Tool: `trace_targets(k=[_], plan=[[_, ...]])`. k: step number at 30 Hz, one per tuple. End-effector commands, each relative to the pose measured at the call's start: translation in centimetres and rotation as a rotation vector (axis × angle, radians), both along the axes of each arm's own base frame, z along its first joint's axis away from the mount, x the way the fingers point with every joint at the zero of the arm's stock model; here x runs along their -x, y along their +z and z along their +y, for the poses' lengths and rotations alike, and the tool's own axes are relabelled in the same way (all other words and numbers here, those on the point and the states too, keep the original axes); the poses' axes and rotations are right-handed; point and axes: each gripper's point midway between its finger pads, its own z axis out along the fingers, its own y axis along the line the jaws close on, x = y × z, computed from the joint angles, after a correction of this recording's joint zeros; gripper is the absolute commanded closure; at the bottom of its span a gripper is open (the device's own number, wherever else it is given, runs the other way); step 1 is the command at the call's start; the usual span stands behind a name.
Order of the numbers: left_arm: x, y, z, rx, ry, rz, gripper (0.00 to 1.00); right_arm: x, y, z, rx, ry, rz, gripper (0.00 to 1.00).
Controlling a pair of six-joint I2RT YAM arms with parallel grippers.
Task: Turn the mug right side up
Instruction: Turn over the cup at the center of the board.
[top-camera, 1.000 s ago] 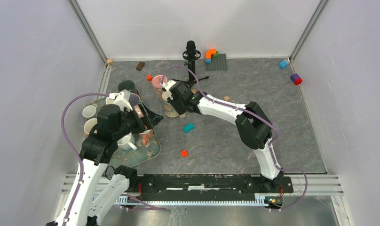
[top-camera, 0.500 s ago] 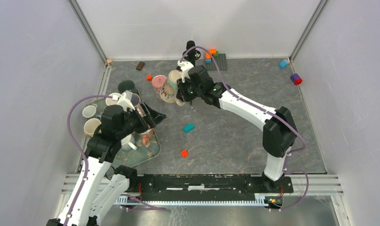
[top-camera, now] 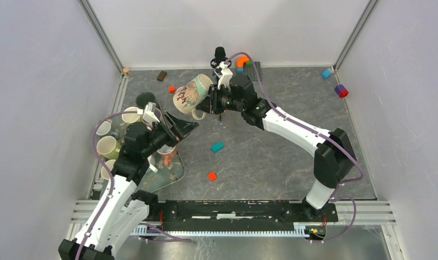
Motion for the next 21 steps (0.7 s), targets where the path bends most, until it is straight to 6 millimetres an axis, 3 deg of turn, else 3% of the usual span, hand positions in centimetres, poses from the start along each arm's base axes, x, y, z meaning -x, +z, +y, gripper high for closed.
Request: trace_targets(k=[1, 10, 21], plan=[[-1.2, 4.7, -0.8, 0.162, 0.002, -0.143, 0.0, 2.2, 13.0, 0.1, -0.368, 0.052, -0.171, 1.0], [-2.3, 6.6, -1.7, 0.264, -0.027, -0.194, 0.01, 4.0, 15.2, -0.7, -0.531, 0.084, -0.116, 1.0], [-2.4, 8.2, -2.9, 0.334, -0.11, -0.24, 0.21, 4.9, 16.6, -0.8, -0.619, 0.144, -0.08, 1.0]])
